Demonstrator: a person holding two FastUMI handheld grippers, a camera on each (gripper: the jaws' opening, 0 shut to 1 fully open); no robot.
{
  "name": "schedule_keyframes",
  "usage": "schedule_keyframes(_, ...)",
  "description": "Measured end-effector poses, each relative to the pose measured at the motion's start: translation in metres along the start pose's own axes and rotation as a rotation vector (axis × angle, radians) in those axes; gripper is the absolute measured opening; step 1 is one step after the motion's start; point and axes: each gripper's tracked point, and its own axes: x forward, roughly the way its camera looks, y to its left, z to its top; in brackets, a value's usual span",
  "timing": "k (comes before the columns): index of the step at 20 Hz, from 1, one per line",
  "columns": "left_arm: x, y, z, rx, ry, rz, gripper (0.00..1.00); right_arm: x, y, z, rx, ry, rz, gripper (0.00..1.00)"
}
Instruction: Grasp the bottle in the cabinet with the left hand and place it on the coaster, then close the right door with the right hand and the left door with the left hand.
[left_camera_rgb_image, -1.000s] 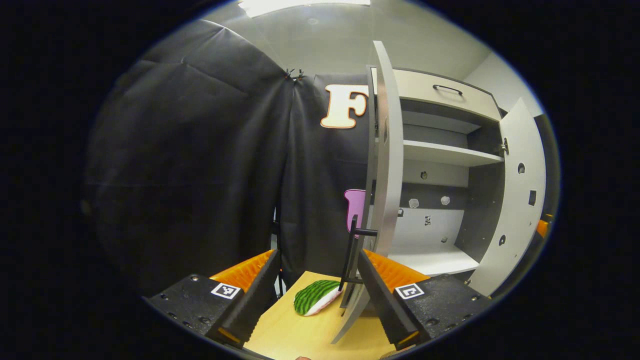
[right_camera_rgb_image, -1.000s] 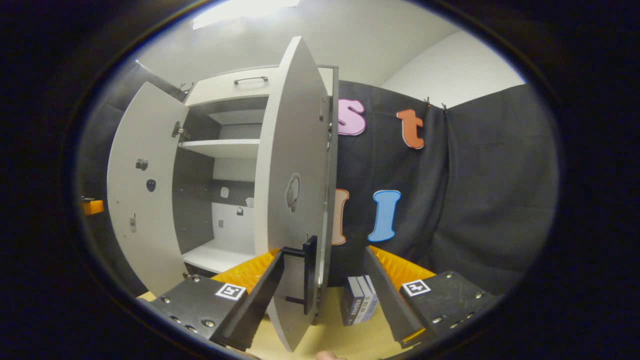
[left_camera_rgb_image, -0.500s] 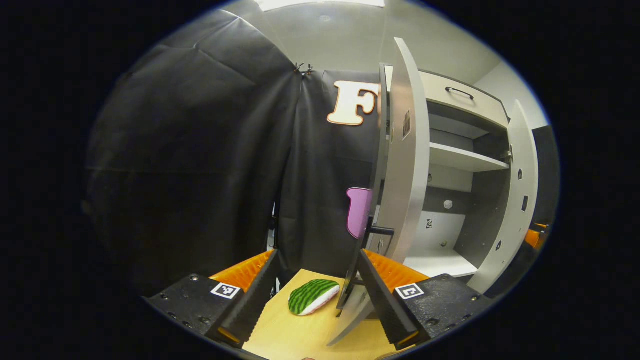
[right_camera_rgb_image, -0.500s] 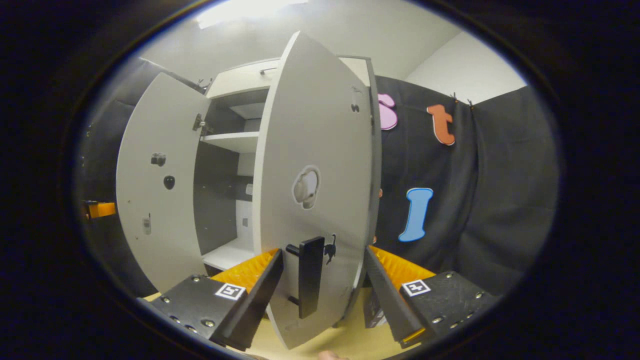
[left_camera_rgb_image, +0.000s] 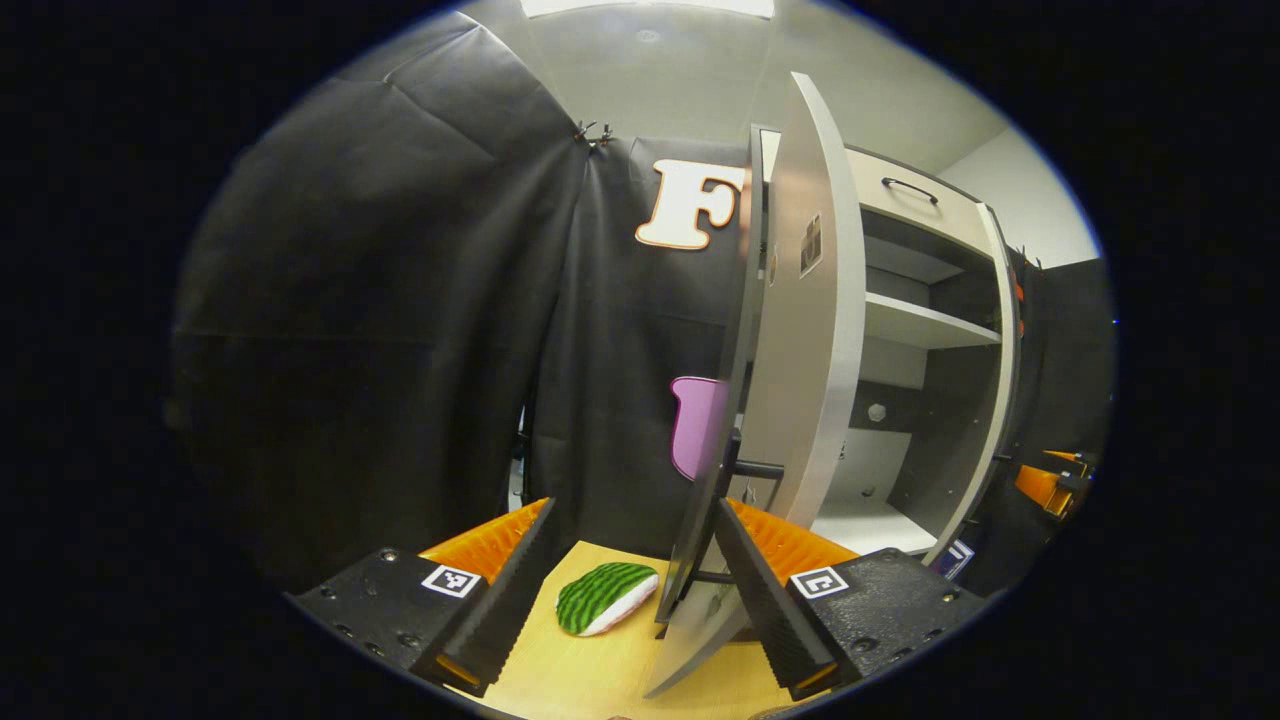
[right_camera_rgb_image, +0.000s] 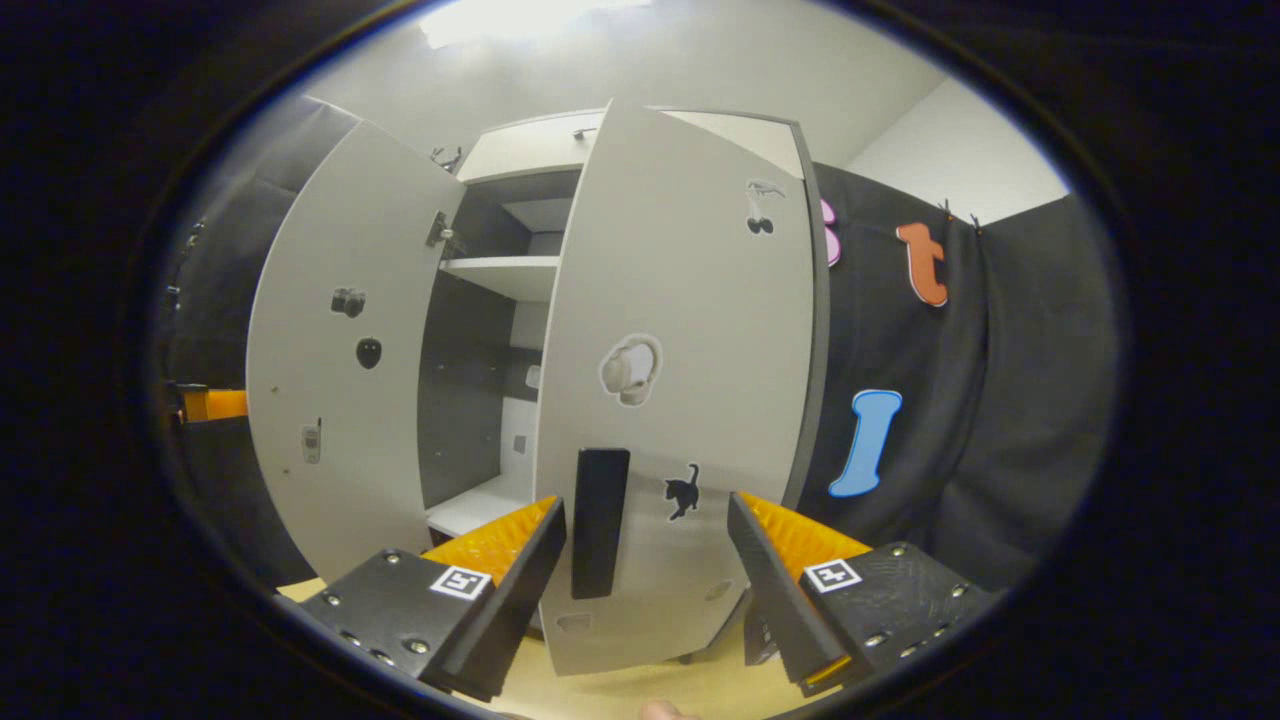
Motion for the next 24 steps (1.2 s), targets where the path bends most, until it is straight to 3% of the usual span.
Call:
schedule_keyframes(2, 0.003, -0.004, 0.0, 0.014, 0.0, -0.024, 1.0, 0.0, -0.003, -0.001, 0.011, 0.004, -0.012, 0.98)
schedule_keyframes(5, 0.006, -0.009, 0.0, 0.024, -0.006, -0.047, 0.92, -0.003, -0.008, 0.0, 0.013, 0.001, -0.031, 0.98)
schedule_keyframes(7, 0.009, -0.012, 0.001, 0.015, -0.01, -0.061, 0.96, -0.006, -0.01, 0.002, 0.014, -0.006, -0.042, 0.98)
schedule_keyframes(8, 0.009, -0.013, 0.0, 0.006, -0.005, -0.067, 0.89, -0.007, -0.012, 0.004, 0.013, -0.009, -0.046, 0.98)
schedule_keyframes(9, 0.01, -0.013, -0.001, -0.007, -0.005, -0.075, 0.95, -0.008, -0.013, 0.005, 0.014, -0.013, -0.051, 0.98)
schedule_keyframes(12, 0.013, -0.02, -0.002, -0.045, -0.005, -0.092, 0.95, -0.013, -0.015, 0.008, 0.035, -0.021, -0.056, 0.94)
schedule_keyframes(13, 0.012, -0.025, -0.003, -0.048, -0.008, -0.098, 0.89, -0.014, -0.015, 0.008, 0.045, -0.022, -0.054, 0.94)
schedule_keyframes(14, 0.012, -0.028, -0.003, -0.047, -0.01, -0.104, 0.95, -0.015, -0.016, 0.009, 0.052, -0.024, -0.055, 0.94)
schedule_keyframes(15, 0.012, -0.032, -0.004, -0.038, -0.01, -0.112, 0.88, -0.015, -0.017, 0.011, 0.058, -0.028, -0.057, 0.94)
schedule_keyframes(16, 0.012, -0.037, -0.003, -0.028, -0.01, -0.122, 0.88, -0.016, -0.017, 0.012, 0.061, -0.03, -0.058, 0.98)
schedule_keyframes(18, 0.011, -0.046, -0.004, -0.016, -0.008, -0.142, 0.88, -0.018, -0.017, 0.014, 0.062, -0.034, -0.06, 0.98)
schedule_keyframes(19, 0.011, -0.05, -0.005, -0.02, -0.008, -0.15, 0.94, -0.019, -0.017, 0.014, 0.061, -0.035, -0.061, 0.98)
schedule_keyframes(20, 0.011, -0.055, -0.006, -0.03, -0.007, -0.16, 0.88, -0.021, -0.019, 0.014, 0.061, -0.035, -0.065, 0.98)
schedule_keyframes(22, 0.012, -0.064, -0.009, -0.057, 0.002, -0.181, 0.88, -0.024, -0.02, 0.012, 0.059, -0.032, -0.07, 0.94)
schedule_keyframes(23, 0.012, -0.07, -0.01, -0.067, 0.006, -0.193, 0.88, -0.025, -0.021, 0.012, 0.058, -0.031, -0.073, 0.98)
schedule_keyframes(24, 0.013, -0.075, -0.01, -0.071, 0.01, -0.206, 0.94, -0.027, -0.023, 0.012, 0.057, -0.031, -0.077, 0.98)
